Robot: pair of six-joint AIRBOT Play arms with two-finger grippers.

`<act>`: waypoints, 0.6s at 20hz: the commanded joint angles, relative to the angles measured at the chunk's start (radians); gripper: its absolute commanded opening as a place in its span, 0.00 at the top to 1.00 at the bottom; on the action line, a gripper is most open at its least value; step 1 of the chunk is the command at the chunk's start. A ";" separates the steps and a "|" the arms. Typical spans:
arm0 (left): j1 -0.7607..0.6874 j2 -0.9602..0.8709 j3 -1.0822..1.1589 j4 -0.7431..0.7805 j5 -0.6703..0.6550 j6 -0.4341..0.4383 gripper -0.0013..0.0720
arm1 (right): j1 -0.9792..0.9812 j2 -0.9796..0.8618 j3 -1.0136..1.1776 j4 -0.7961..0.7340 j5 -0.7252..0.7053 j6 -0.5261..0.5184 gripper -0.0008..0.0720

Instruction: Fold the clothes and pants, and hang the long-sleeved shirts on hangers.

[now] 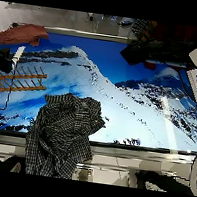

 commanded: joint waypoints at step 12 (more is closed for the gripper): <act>0.002 -0.019 -0.002 0.003 0.146 -0.155 0.41 | -0.017 0.004 0.001 0.010 -0.003 0.000 0.21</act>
